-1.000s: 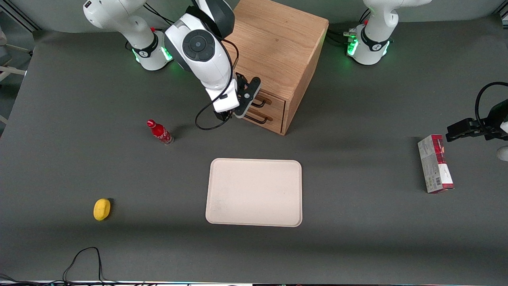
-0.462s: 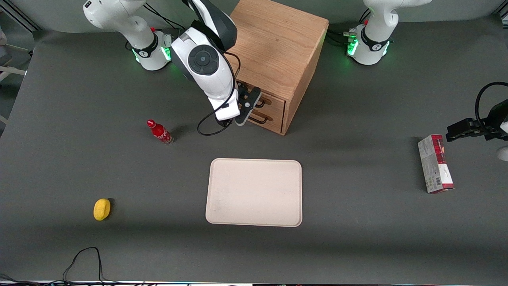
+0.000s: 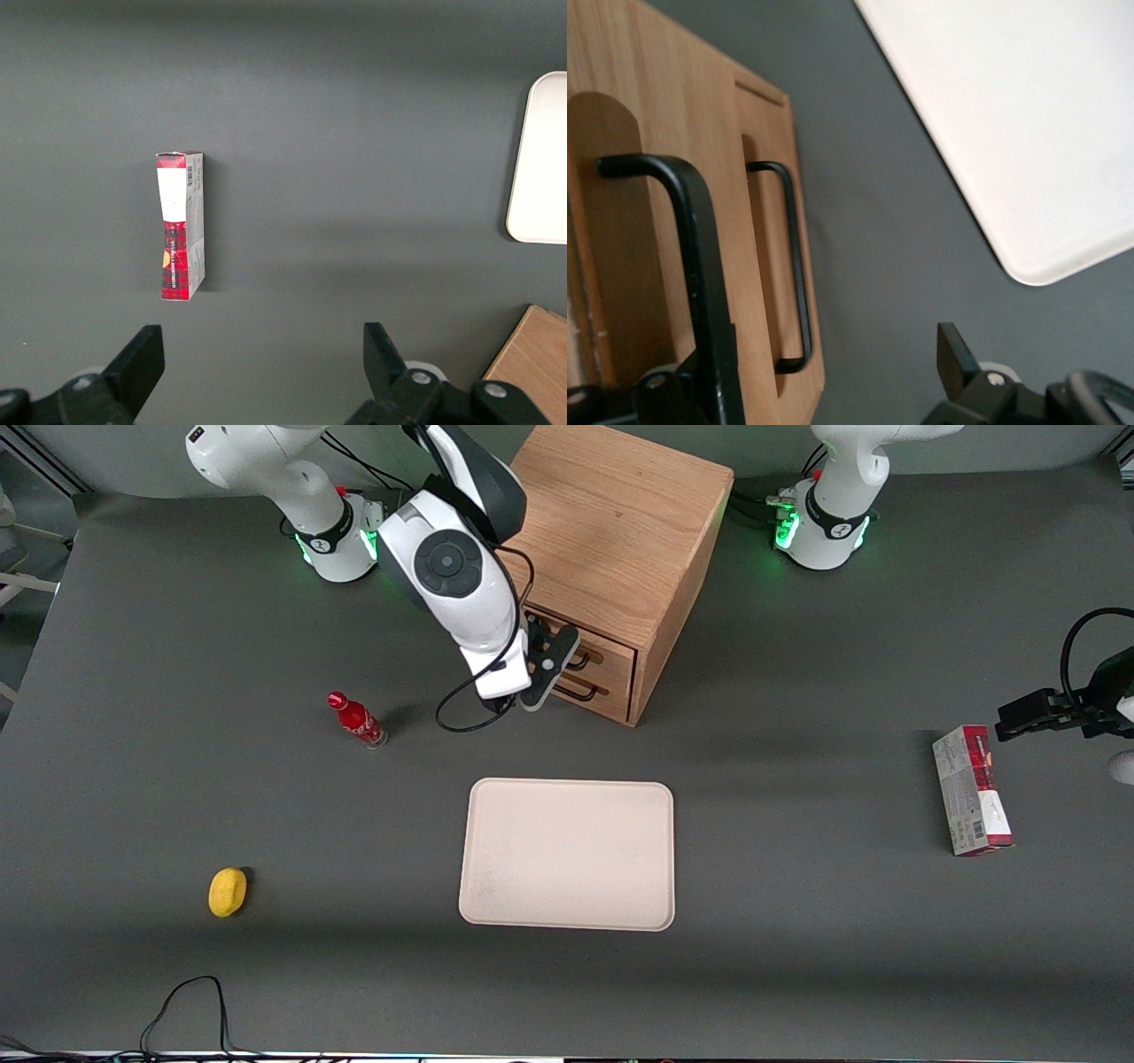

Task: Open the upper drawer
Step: 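Pull the upper drawer outward by its handle with the right gripper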

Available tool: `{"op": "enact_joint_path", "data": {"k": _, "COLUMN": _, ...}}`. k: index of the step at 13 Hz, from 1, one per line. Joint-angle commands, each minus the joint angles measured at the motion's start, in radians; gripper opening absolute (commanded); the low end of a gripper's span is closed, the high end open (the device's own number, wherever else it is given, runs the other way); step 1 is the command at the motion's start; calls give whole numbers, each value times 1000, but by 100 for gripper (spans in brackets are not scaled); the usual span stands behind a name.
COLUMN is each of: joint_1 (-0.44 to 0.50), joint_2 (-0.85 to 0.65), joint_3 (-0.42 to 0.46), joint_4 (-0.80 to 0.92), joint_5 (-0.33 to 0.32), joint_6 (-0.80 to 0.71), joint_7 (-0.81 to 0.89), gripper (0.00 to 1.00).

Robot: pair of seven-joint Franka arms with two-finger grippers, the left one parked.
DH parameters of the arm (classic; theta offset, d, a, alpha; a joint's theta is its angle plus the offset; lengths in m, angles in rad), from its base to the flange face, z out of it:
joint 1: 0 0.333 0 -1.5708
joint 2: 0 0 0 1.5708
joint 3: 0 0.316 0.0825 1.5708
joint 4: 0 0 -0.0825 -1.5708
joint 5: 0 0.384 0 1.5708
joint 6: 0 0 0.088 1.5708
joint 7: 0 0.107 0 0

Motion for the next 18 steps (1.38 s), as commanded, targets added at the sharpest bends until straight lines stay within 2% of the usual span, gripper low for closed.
{"op": "enact_joint_path", "data": {"k": 1, "joint_1": -34, "joint_2": 36, "joint_3": -11, "joint_4": 59, "joint_5": 14, "joint_6": 1, "joint_7": -53, "gripper": 100}}
{"op": "enact_joint_path", "data": {"k": 6, "joint_1": -115, "joint_2": 87, "joint_3": -12, "joint_4": 143, "joint_5": 14, "joint_6": -10, "joint_7": -105, "gripper": 100}}
{"op": "enact_joint_path", "data": {"k": 14, "joint_1": -186, "joint_2": 155, "joint_3": -14, "joint_4": 240, "joint_5": 12, "joint_6": -15, "joint_7": -112, "gripper": 100}}
{"op": "enact_joint_path", "data": {"k": 18, "joint_1": -227, "joint_2": 205, "joint_3": -12, "joint_4": 313, "joint_5": -24, "joint_6": -40, "joint_7": -114, "gripper": 100}}
